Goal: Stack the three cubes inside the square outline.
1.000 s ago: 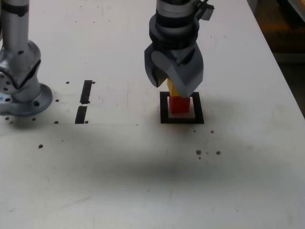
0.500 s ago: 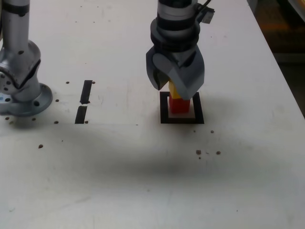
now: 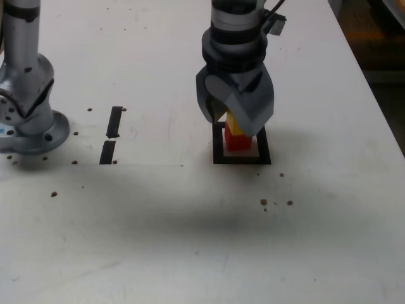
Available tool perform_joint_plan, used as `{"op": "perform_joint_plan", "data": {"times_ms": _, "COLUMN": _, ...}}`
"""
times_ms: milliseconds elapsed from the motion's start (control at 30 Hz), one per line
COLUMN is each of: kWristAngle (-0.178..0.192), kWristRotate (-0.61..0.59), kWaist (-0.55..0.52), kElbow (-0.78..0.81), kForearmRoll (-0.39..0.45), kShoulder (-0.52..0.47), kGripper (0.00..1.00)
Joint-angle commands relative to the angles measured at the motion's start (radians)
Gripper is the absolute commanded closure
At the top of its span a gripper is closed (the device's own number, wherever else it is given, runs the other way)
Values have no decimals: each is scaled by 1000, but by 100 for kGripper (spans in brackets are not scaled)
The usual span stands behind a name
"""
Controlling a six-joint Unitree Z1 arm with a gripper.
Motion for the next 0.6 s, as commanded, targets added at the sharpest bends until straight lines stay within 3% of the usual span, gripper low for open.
{"op": "perform_joint_plan", "data": {"times_ms": 0, "kWristAngle": -4, "kWristRotate": 2, "kWaist": 4, "kElbow": 7, "kForearmRoll": -2, "kShoulder": 1, "kGripper": 37}}
{"op": "perform_joint_plan", "data": {"times_ms": 100, "kWristAngle": -8, "kWristRotate": 2, "kWaist": 6, "kElbow": 13, "kForearmRoll": -4, "kShoulder": 0, "kGripper": 19}}
{"op": "perform_joint_plan", "data": {"times_ms": 200, "kWristAngle": -8, "kWristRotate": 2, "kWaist": 7, "kElbow": 12, "kForearmRoll": -8, "kShoulder": -3, "kGripper": 8}}
{"op": "perform_joint_plan", "data": {"times_ms": 433, "kWristAngle": 2, "kWristRotate": -11, "kWaist": 12, "kElbow": 14, "kForearmRoll": 20, "kShoulder": -25, "kGripper": 1}}
{"op": "perform_joint_plan", "data": {"times_ms": 567, "kWristAngle": 20, "kWristRotate": -17, "kWaist": 30, "kElbow": -12, "kForearmRoll": 118, "kShoulder": -84, "kGripper": 0}}
